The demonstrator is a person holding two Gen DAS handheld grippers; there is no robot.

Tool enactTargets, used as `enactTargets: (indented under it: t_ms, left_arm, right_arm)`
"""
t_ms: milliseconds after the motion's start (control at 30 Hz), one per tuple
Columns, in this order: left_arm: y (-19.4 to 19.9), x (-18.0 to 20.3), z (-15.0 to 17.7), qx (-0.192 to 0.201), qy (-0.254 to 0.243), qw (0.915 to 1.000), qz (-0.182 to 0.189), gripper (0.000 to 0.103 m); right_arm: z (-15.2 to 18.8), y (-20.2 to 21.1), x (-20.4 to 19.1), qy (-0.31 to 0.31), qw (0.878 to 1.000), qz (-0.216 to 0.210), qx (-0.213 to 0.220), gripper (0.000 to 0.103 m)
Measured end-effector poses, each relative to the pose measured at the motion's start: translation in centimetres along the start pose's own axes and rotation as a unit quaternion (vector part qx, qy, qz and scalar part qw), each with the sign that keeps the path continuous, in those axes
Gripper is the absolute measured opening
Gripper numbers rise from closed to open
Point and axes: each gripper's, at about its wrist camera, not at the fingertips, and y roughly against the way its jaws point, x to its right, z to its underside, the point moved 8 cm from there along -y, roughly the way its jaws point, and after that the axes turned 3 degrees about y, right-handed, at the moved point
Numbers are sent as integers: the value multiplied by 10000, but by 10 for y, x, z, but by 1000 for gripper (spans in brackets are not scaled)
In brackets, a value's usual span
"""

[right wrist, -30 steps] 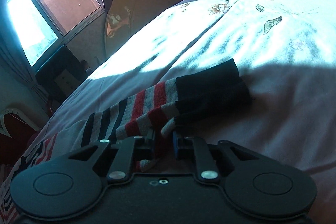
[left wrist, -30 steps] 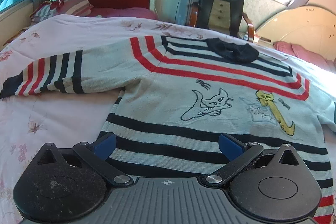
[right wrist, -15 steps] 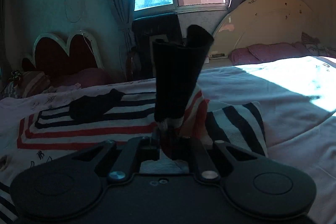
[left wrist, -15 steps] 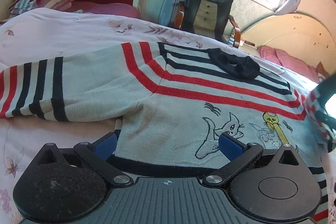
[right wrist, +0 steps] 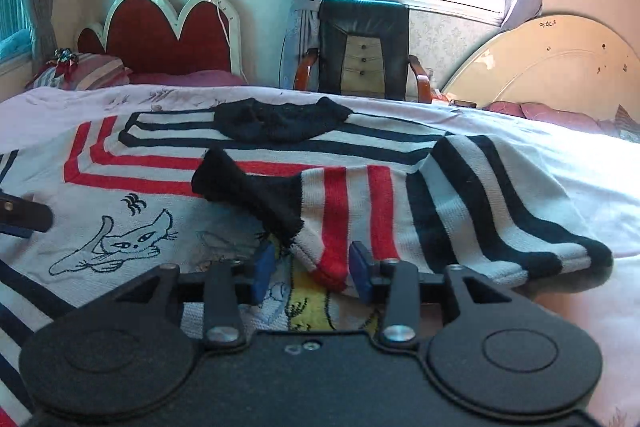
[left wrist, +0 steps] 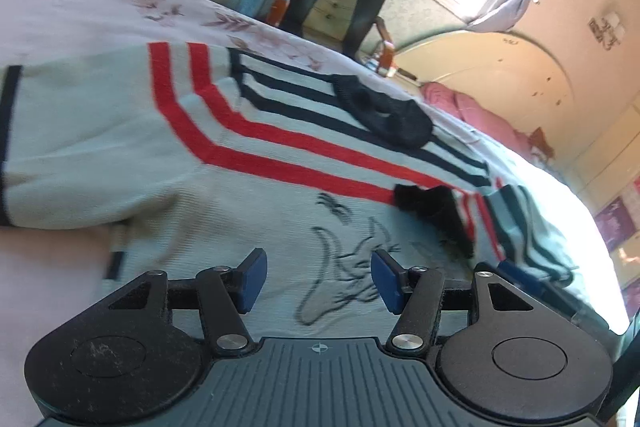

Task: Fold small clothes
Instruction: 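Carry the held sleeve across the sweater body toward the collar and lay it down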

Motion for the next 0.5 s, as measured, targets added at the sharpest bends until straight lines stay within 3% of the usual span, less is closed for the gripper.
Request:
enactTargets:
  t_ms: [133,233,333,367,433,500]
  left_arm:
    - [-40,41,3,-379,407,9946,872,58]
    - [-74,67,4,-528,567,9913,1064,58]
    - [-96,77,-5,-389,795,9903,1076,58]
    - [-101,79,-8,-360,811,9907,1036,44]
    - [-109,77,-13,-409,705,9932,830,5]
    - [-104,81,-20,-253,589,9942,869,5]
  right_arm:
    - [3,24,19,-523,9986,72,86,40]
    - [9,42,39,-895,9958,154,90,40]
    - [14,57,61,-1410,9898,145,112,41]
    - [16,60,70,-1619,9866,151,115,41]
    - [19,65,85,-1928,9809,197,140,43]
    - [23,67,98,-2240,9743,168,174,43]
